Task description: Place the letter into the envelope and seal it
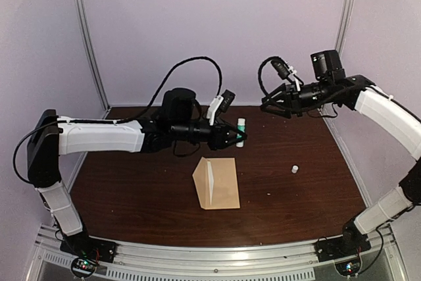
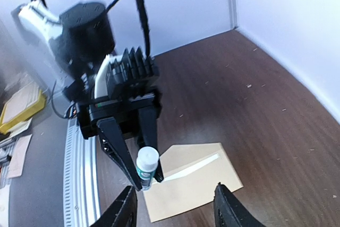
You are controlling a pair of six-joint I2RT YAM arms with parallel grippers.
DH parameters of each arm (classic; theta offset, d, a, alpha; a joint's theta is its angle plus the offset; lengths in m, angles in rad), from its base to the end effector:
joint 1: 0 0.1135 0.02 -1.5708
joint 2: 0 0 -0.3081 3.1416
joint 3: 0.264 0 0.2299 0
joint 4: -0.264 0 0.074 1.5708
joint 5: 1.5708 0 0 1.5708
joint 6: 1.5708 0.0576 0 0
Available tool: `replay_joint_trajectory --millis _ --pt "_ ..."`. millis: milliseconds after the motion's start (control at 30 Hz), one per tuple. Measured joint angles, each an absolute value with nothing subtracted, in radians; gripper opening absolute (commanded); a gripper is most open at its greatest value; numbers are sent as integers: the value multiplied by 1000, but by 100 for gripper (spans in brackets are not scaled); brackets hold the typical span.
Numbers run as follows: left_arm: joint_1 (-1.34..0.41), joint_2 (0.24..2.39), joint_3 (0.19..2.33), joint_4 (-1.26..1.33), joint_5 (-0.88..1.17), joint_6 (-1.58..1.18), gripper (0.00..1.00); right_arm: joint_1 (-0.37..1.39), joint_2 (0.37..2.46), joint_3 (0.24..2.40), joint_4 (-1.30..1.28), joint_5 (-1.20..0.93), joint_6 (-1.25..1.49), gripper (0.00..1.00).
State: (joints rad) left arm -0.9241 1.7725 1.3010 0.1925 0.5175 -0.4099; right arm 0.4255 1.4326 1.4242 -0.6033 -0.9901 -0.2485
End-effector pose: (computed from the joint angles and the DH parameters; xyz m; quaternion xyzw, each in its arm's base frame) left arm 0.2339 -0.3571 0.3338 0.3453 0.7074 -0.5205 0.3308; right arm 0.2410 0.1621 0.4161 -0.4650 0.6643 0.4557 0.3671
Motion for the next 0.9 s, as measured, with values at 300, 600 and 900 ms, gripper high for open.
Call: replay_joint_trajectory --millis 300,600,900 --pt "-929 1767 1047 883 185 -751 0 433 1363 1392 -482 -870 -119 53" --pt "-954 1870 1041 1260 99 -909 0 563 1434 1393 -484 -779 -109 54" --pt "-963 1872 1040 1327 94 -939 0 599 1472 1427 -489 -768 -109 47"
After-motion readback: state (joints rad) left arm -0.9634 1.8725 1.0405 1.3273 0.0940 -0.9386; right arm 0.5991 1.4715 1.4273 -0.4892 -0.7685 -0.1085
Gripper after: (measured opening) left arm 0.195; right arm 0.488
